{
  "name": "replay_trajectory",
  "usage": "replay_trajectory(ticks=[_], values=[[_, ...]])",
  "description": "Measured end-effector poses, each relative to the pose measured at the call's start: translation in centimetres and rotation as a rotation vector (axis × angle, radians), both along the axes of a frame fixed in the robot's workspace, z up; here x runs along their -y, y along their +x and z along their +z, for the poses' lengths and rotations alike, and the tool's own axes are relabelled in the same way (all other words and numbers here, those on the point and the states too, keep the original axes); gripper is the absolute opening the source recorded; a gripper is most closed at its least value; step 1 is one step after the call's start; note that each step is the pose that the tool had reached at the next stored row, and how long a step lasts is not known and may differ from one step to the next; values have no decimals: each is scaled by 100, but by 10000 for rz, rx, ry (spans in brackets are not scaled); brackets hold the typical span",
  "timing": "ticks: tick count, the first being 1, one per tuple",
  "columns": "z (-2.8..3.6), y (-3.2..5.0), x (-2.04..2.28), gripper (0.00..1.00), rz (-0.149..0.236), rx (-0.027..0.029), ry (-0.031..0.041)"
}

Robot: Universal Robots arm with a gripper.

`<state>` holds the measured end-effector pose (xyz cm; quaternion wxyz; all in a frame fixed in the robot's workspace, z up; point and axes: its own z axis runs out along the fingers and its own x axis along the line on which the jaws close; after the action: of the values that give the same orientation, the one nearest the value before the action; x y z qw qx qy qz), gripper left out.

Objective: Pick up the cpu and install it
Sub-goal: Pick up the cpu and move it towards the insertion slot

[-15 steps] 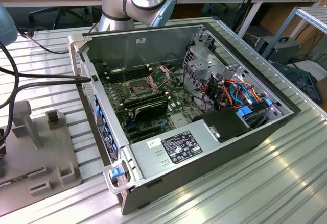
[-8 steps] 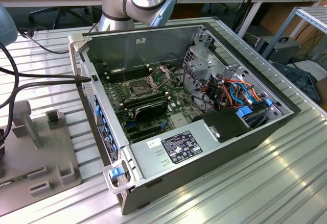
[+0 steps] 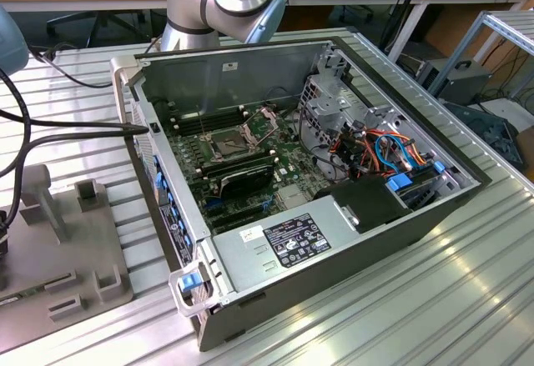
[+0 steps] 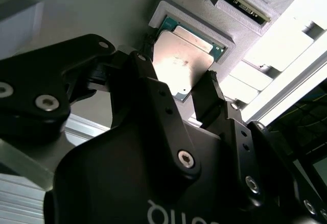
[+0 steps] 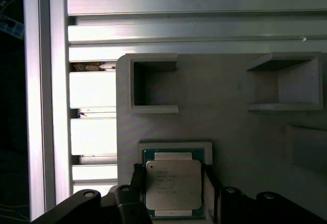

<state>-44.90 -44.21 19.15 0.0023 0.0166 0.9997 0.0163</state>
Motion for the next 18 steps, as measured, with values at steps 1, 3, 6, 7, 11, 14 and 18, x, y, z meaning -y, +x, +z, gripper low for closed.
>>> replay_trajectory(ticks=[1,3,6,7,11,14,18], values=[[0,0,0,55,0,0,0],[0,0,0,55,0,0,0],[-1,0,0,55,0,0,0],[0,0,0,55,0,1,0],[25,0,0,55,0,0,1],[54,0,-1,55,-1,2,1],[127,0,-1,55,-1,1,1]])
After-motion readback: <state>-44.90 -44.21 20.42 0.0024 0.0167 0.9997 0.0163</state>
